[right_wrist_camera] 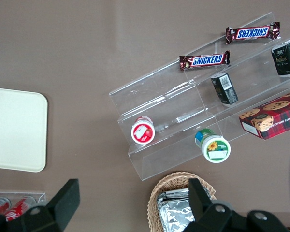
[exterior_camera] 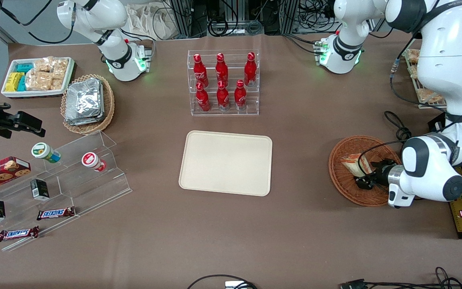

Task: Place sandwich from basket to tray
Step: 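Lower the open left gripper around the wrapped sandwich and close it, then lift the sandwich out of the basket and carry it to the tray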

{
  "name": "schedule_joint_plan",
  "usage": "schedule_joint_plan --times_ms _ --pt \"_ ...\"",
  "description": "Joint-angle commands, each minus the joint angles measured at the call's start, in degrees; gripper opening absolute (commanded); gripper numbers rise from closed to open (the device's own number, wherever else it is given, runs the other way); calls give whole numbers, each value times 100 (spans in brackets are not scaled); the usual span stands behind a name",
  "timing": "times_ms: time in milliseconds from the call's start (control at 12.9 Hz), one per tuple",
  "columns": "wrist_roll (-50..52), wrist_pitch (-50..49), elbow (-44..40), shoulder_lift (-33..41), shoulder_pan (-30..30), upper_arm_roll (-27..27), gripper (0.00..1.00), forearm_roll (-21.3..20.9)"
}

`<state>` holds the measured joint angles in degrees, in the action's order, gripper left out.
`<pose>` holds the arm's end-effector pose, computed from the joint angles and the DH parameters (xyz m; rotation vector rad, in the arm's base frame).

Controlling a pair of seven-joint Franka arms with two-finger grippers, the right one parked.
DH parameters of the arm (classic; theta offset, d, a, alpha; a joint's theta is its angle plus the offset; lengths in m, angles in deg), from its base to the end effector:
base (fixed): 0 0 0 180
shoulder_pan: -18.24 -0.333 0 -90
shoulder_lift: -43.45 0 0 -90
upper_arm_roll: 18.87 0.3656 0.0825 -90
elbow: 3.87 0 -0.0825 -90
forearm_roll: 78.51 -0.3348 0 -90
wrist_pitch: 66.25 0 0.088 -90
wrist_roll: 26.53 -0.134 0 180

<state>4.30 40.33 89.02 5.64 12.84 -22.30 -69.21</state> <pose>0.6237 0.0099 0.2595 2.8322 0.9652 -0.6878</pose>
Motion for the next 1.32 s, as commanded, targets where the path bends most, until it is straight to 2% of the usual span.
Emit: schedule_joint_plan --times_ms 0,155,232,310,464,542,774,1006,1238 --pt "72 65 53 -130 21 -17 100 98" --pt "72 65 88 -139 21 -17 98 98" --pt "72 65 114 -139 21 -17 90 98" --pt "72 65 115 -130 21 -17 78 98" --pt "64 47 115 -96 21 -17 47 89" --pt "64 13 106 -60 21 -17 36 89" --pt "2 -311 19 272 21 -17 29 80" --pt "-51 -857 -166 747 30 -52 30 63" --pt "-251 -893 -254 1134 39 -464 33 1"
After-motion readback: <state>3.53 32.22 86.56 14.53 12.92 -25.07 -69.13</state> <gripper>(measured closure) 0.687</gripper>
